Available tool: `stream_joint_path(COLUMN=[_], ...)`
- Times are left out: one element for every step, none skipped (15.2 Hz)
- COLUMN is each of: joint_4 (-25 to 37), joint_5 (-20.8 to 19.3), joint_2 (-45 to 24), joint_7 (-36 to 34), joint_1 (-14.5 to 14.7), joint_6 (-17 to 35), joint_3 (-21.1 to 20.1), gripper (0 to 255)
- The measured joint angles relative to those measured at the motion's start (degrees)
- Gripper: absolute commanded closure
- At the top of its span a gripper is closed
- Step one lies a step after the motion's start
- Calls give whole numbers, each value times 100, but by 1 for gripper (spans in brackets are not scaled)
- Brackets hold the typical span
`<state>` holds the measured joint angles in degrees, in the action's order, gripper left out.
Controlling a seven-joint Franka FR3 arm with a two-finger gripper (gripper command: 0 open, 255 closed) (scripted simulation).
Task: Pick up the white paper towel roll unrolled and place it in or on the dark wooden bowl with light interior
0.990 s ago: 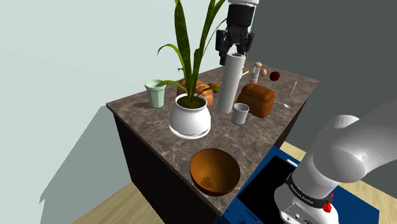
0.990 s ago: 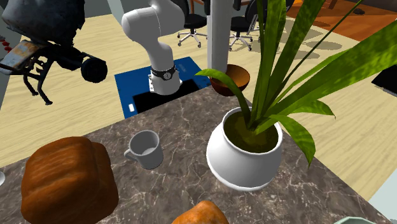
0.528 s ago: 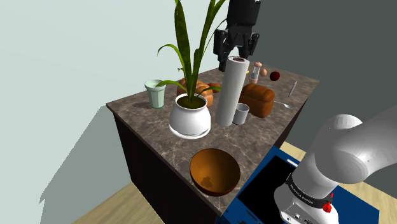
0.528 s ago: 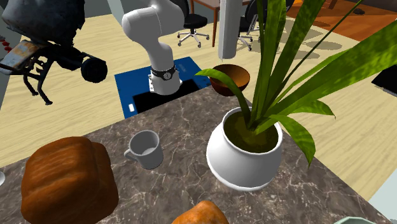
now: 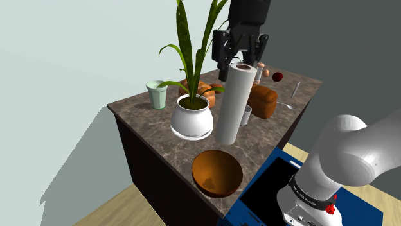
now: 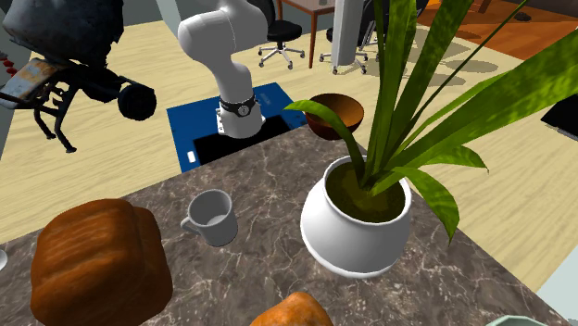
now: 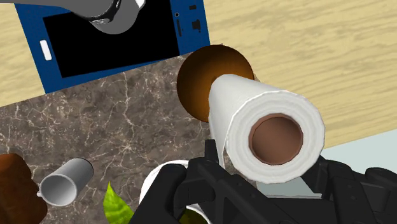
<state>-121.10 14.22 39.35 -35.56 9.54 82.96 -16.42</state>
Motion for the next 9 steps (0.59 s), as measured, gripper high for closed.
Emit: stream_joint_path(joint_4=[-89, -165, -281, -383, -474, -582, -674, -750, -834], joint_5=[18, 30, 46, 55, 65, 79, 92, 101, 112], joint_2=[42, 58, 98, 122, 145, 188, 222, 241, 242], joint_7=[-7, -9, -3, 9, 18, 26, 31, 39, 47], joint_1=[10, 15, 24, 28, 33, 43, 51, 55, 57], joint_6=[48, 110, 184, 261, 330, 395, 454, 511, 594], joint_3=[-15, -31, -44, -52, -62, -71, -81, -89, -105], gripper=[255, 255, 255, 255, 255, 255, 255, 255, 255])
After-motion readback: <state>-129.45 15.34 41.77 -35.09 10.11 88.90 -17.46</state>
